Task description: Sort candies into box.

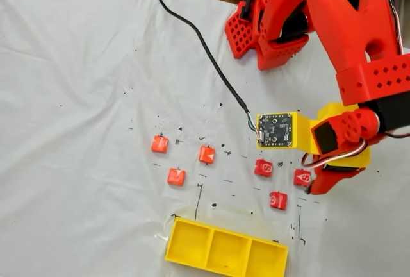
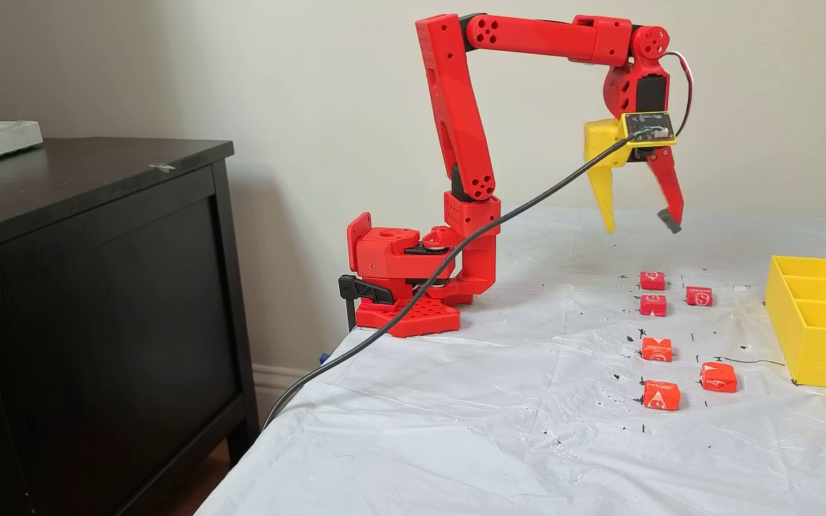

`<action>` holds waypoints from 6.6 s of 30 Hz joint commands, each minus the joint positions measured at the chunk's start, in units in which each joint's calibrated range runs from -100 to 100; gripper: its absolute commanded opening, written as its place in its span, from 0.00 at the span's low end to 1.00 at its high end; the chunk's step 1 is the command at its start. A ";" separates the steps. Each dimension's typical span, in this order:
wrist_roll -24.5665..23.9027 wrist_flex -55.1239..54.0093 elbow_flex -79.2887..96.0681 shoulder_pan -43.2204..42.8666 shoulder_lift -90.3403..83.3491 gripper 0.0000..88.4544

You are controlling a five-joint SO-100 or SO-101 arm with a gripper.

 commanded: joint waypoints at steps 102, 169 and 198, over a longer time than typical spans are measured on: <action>6.64 -26.25 -29.76 15.98 17.95 0.00; 9.87 -8.40 -15.01 9.82 19.73 0.30; 8.84 -9.47 -19.29 9.46 24.14 0.30</action>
